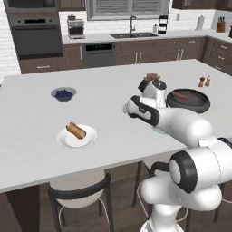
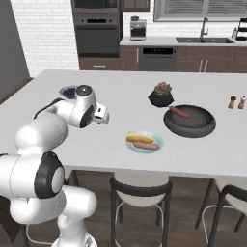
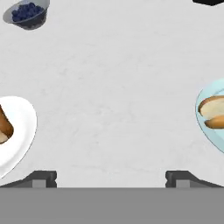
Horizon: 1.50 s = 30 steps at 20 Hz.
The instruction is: Place one bun and one sausage from the bowl on each plate.
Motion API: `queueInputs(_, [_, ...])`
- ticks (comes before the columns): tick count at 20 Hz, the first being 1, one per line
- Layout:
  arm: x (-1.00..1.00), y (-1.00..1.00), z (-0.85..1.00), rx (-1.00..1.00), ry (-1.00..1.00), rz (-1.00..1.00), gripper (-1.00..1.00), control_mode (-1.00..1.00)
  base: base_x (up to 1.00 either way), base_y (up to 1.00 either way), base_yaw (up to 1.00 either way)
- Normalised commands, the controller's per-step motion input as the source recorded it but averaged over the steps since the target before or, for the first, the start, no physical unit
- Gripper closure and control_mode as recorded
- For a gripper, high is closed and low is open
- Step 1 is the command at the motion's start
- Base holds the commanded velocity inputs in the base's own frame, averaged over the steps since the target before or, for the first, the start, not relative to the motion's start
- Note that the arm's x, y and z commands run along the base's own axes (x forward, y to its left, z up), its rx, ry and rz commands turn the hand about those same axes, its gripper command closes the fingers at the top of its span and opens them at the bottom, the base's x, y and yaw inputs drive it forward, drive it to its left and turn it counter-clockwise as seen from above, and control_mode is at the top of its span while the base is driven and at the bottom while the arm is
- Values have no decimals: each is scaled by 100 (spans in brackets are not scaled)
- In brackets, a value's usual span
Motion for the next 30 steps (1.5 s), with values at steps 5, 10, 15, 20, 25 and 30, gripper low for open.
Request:
queueInputs(5, [0,0,0,0,0,0,-100,100,1,-100,-5])
queueInputs(10, [0,0,0,0,0,0,-100,100,-12,-100,0])
queueInputs(15, [0,0,0,0,0,0,-100,100,39,-100,5])
queueInputs(20, [0,0,0,0,0,0,-100,100,60,-25,23])
queueInputs(25, [53,-1,0,2,-1,11,-100,-100,20,15,9])
queueInputs(30, [100,11,-4,2,12,7,-100,-100,0,0,0])
